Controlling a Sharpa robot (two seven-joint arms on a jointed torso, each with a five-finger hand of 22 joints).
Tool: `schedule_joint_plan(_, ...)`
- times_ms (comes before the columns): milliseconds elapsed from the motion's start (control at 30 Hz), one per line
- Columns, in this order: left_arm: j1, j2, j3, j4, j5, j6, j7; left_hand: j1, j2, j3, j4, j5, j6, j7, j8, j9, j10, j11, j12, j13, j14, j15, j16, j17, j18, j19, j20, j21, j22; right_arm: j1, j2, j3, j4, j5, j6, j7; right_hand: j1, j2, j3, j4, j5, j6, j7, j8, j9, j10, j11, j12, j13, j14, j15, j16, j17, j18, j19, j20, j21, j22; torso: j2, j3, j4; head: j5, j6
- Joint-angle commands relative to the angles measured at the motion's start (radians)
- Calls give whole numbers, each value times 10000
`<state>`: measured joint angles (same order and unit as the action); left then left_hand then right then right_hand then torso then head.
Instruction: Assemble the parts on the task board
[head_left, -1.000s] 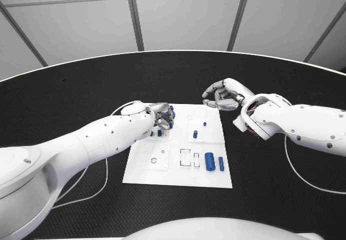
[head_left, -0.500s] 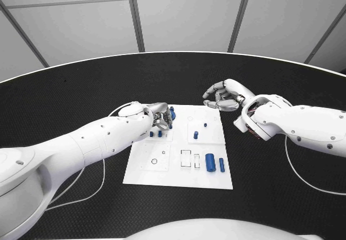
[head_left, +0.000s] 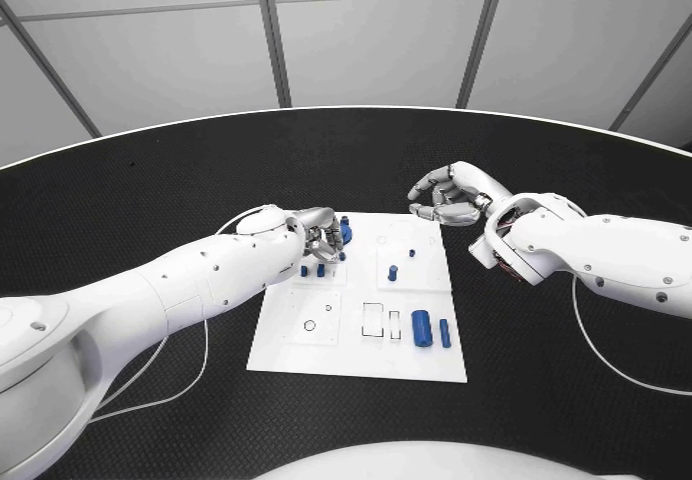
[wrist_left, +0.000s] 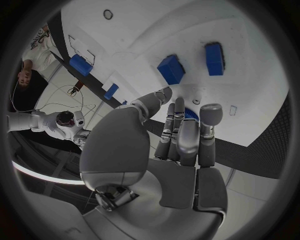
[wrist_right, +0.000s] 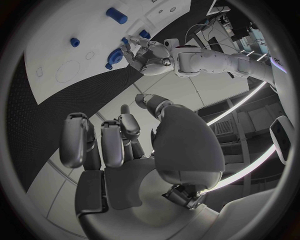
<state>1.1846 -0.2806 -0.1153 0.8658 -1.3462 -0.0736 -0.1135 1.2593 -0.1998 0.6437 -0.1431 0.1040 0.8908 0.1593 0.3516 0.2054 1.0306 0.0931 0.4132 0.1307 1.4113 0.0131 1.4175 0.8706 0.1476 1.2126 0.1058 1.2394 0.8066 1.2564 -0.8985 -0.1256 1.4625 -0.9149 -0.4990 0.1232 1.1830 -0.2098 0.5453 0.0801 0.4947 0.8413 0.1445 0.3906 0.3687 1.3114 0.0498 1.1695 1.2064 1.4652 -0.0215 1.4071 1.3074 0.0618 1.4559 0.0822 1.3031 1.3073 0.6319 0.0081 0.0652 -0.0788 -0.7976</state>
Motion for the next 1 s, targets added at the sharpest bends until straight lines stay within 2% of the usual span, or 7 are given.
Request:
schedule_joint_plan(33,0,18,-1,-1,34,41,18,-91,-256,-261,51,-46,-280,78,-153,-47,-157,68,-136,-79,18,72,38,72,-19,-105,19,-97,-149,0,-2,0,2,0,-2,-2,-54,35,52,-7,21,52,-42,36,-2,55,1,22,-7,477,-50,-13,364,58,-16,-63,-52,296,16,-1,-5,2,0)
schedule_joint_plan(233,1,45,-2,13,64,215,40,-207,-507,-841,159,-53,-447,111,-269,-56,-366,105,-152,-45,-64,108,6,-23,21,-198,58,-268,-407,0,-7,0,5,0,-5,0,-54,35,52,-7,21,52,-42,36,-2,55,1,22,-7,477,-50,-13,364,58,-16,-63,-52,296,14,-3,-7,-8,-3)
schedule_joint_plan(433,0,67,-2,-2,73,197,48,-216,-522,-1241,260,-109,-468,122,-292,-40,-455,115,-96,7,-88,118,2,-29,24,-190,73,-319,-463,0,-20,0,16,0,-10,-3,-54,35,52,-7,21,52,-42,36,-2,55,1,22,-7,477,-50,-13,364,58,-16,-63,-52,296,24,-15,-3,-28,-3)
schedule_joint_plan(533,-1,99,-3,-40,75,135,61,-202,-435,-1359,330,-120,-410,119,-267,-19,-456,117,-55,35,-96,120,-6,-67,15,-154,76,-308,-430,0,-19,0,21,0,-10,-3,-54,35,52,-7,21,52,-42,36,-2,55,1,22,-7,477,-50,-13,364,58,-16,-63,-52,296,26,-15,-7,-31,-2)
schedule_joint_plan(667,-4,157,-3,-101,77,117,74,-59,-183,-1380,411,-179,-212,87,-182,32,-416,98,12,75,-77,104,-8,-111,-3,-67,66,-261,-337,0,-19,0,30,0,-8,-3,-54,35,52,-7,21,52,-42,36,-2,55,1,22,-7,477,-50,-13,364,58,-16,-63,-52,296,34,-17,-13,-37,-9)
schedule_joint_plan(900,-8,260,-3,-201,79,135,84,130,181,-1186,500,-491,171,-46,-46,109,-234,-9,70,99,-67,19,-51,-361,-38,75,0,-153,-145,1,-26,0,51,0,-10,-9,-54,35,52,-7,21,52,-42,36,-2,55,1,22,-7,477,-50,-13,364,58,-16,-63,-52,296,41,-7,-16,-53,-27)
schedule_joint_plan(1000,-10,301,-3,-250,78,160,76,133,247,-1137,533,-504,266,-78,-15,128,-166,-38,74,98,-63,-6,-61,-416,-52,120,-22,-114,-73,1,-35,0,64,0,-10,-15,-54,35,52,-7,21,52,-42,36,-2,55,1,22,-7,477,-50,-13,364,58,-16,-63,-52,296,39,-6,-10,-69,-43)
